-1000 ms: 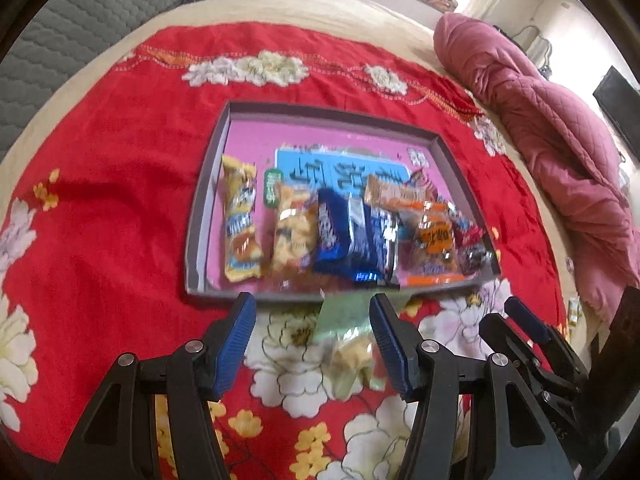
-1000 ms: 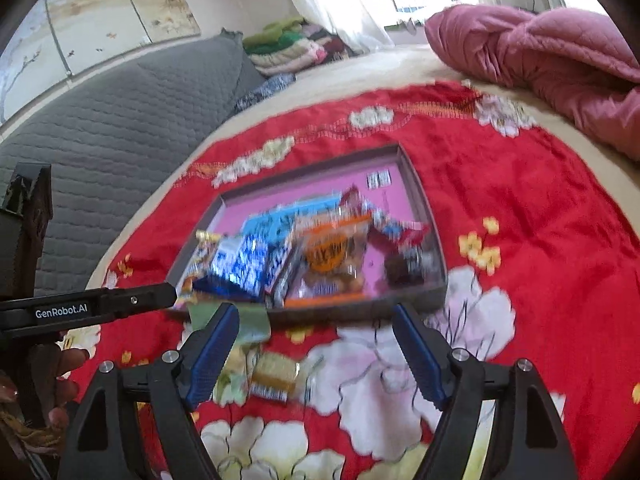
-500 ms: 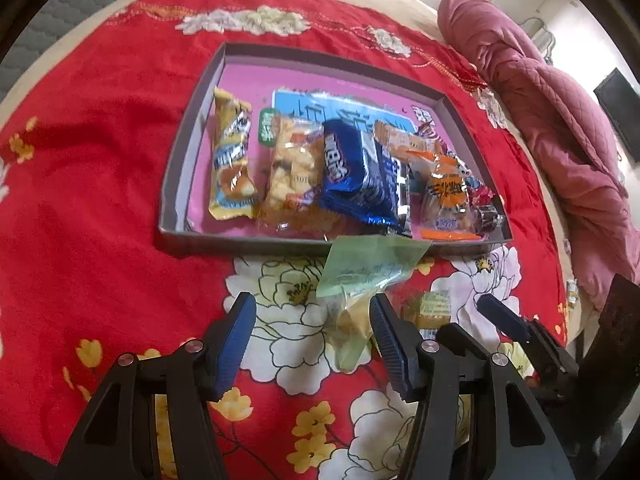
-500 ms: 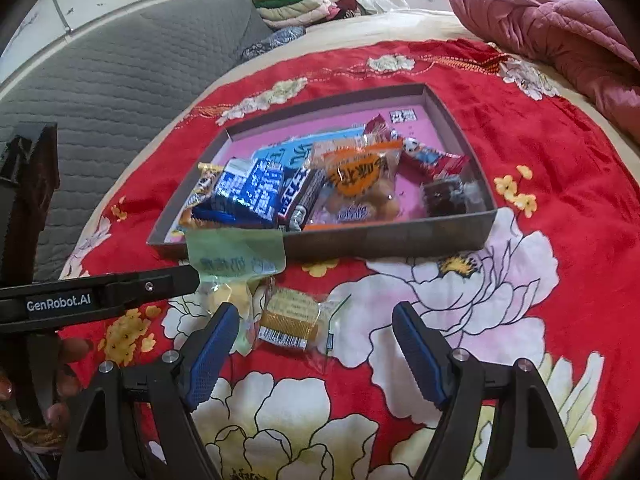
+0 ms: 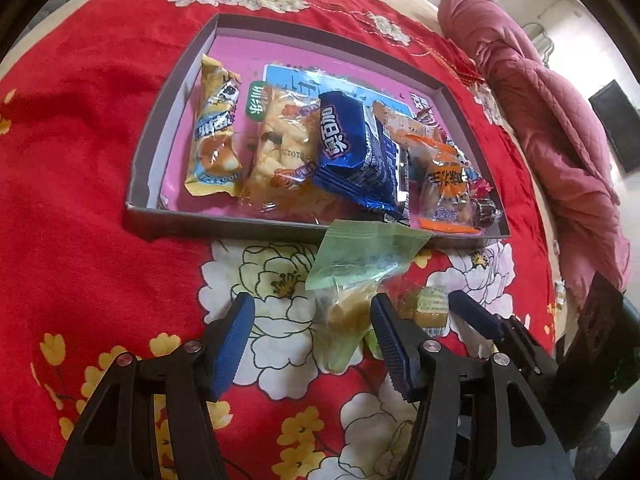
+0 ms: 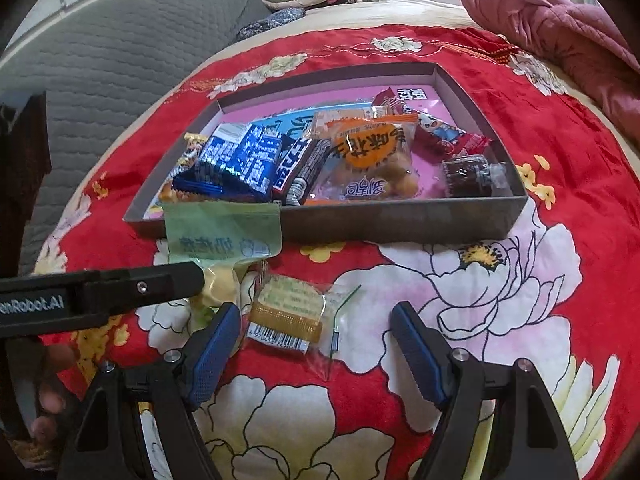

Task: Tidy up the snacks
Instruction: 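Grasp the green-labelled clear bag with the left gripper while the right grasps the small yellow packet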

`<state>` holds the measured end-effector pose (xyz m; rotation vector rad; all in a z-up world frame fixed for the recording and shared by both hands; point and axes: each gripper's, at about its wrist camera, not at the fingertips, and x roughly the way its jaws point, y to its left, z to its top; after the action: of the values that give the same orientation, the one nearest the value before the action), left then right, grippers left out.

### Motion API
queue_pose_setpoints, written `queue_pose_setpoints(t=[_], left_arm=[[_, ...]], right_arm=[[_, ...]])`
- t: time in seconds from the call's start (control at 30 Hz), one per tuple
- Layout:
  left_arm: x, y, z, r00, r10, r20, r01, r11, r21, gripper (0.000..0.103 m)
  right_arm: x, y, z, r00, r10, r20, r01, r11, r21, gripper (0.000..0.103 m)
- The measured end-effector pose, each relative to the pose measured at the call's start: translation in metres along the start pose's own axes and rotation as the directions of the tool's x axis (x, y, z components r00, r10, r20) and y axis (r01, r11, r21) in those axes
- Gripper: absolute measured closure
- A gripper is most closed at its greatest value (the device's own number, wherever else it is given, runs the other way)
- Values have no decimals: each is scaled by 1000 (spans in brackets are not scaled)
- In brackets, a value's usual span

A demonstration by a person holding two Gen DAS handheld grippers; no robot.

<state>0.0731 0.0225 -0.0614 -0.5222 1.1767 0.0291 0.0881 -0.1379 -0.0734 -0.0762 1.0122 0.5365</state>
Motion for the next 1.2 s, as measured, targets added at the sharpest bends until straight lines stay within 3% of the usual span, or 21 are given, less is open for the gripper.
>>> queue_pose_setpoints(t=[0.07,0.17,0.27,0.73,0.8,0.9,1.03,1.2], left_arm=[[2,1,-1,1000,-11,-7,11,1000,-5,39],[4,-1,-2,1000,-24,-14,23,1000,-5,38],[6,-4,-3,1000,-28,-15,28,1000,-1,38],[18,-10,-5,998,-59,-9,59,998,10,38],[19,-12,-5,998,-57,-5,57,998,18,44],[21,-15,-5,997,-78,-13,78,997,27,67],[19,-25,-8,999,-53,1,53,996,74,68],[7,-24,-5,998,-57,22,55,996,67,68]], right_arm=[[2,2,0,1000,-7,1,7,1000,-15,31],[3,5,-1,1000,-13,0,13,999,-47,49],[1,5,-1,1000,-20,3,20,998,-64,55],[-18,-41,6,997,-51,50,46,994,97,59],[-20,-41,7,997,-50,58,44,994,97,59],[-24,-40,7,996,-50,76,44,995,89,59],[-36,-36,9,990,-44,133,34,996,77,59],[-53,-33,14,974,-14,228,0,998,64,59]])
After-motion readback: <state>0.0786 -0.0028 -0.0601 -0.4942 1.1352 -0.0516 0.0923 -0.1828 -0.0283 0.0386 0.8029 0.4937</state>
